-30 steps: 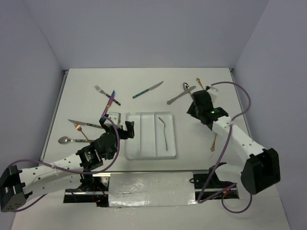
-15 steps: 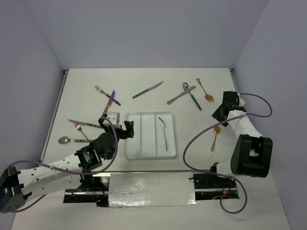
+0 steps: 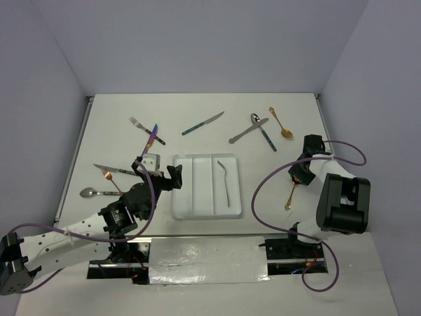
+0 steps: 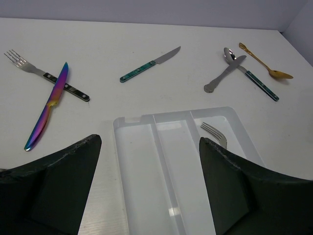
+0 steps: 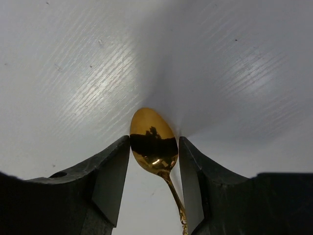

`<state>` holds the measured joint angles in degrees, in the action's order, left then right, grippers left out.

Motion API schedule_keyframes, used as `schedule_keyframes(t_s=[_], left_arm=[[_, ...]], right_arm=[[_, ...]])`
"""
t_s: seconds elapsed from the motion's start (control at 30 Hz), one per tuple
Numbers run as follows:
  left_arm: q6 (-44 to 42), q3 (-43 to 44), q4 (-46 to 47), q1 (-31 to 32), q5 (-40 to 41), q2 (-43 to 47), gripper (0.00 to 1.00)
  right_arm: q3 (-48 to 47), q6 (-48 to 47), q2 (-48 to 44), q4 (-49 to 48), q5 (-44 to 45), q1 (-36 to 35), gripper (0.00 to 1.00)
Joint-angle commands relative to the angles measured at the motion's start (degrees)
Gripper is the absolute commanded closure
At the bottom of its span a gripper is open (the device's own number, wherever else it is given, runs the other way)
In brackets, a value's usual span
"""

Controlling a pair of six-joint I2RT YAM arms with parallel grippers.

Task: Sort the eating utensils into containers

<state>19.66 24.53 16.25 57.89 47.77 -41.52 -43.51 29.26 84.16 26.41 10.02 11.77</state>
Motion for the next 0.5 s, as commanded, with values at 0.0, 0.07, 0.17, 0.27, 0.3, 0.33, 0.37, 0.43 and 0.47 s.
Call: schedule_keyframes(t_s=[0.0, 0.07, 0.17, 0.27, 0.3, 0.33, 0.37, 0.43, 0.47], left_arm=[[0.1, 1.7, 1.2, 0.1, 0.8, 0.3, 0.06], [0.1, 1.7, 1.2, 0.1, 0.9, 0.3, 0.06], [-0.1, 1.7, 1.5, 0.1, 1.1, 0.4, 0.06], [-0.1, 1.6, 1.5, 0.1, 1.1, 0.2, 0.06], [-0.1, 1.7, 1.4, 0.1, 1.1, 0.2, 0.06], [-0.3, 1.7, 1.3, 0.1, 1.3, 0.1, 0.06], [-0.5, 1.6, 1.5, 0.1, 1.6, 0.0, 0.06], [-0.5, 1.4, 1.9, 0.1, 2.6, -0.1, 0.06], [-0.5, 1.5, 1.8, 0.1, 2.8, -0.2, 0.06]], right_arm=[[1.0, -0.4, -2.9, -1.5, -1.9, 0.1, 0.48], [0.9, -0.2, -2.3, -1.3, -2.6, 0.1, 0.49], [1.0, 0.3, -1.6, -0.5, -2.1, -0.3, 0.51], [1.2, 0.6, -1.6, 0.5, -1.8, -1.8, 0.52], [1.2, 0.6, -1.4, 0.7, -1.7, -3.1, 0.52], [0.9, 0.7, -0.9, 0.9, -1.3, -3.4, 0.52], [0.7, 1.0, -0.3, 1.8, -1.0, -3.5, 0.53], [0.3, 1.1, 1.4, 2.1, -1.1, -3.6, 0.54], [0.1, 0.9, 1.6, 2.0, -1.5, -3.8, 0.57]])
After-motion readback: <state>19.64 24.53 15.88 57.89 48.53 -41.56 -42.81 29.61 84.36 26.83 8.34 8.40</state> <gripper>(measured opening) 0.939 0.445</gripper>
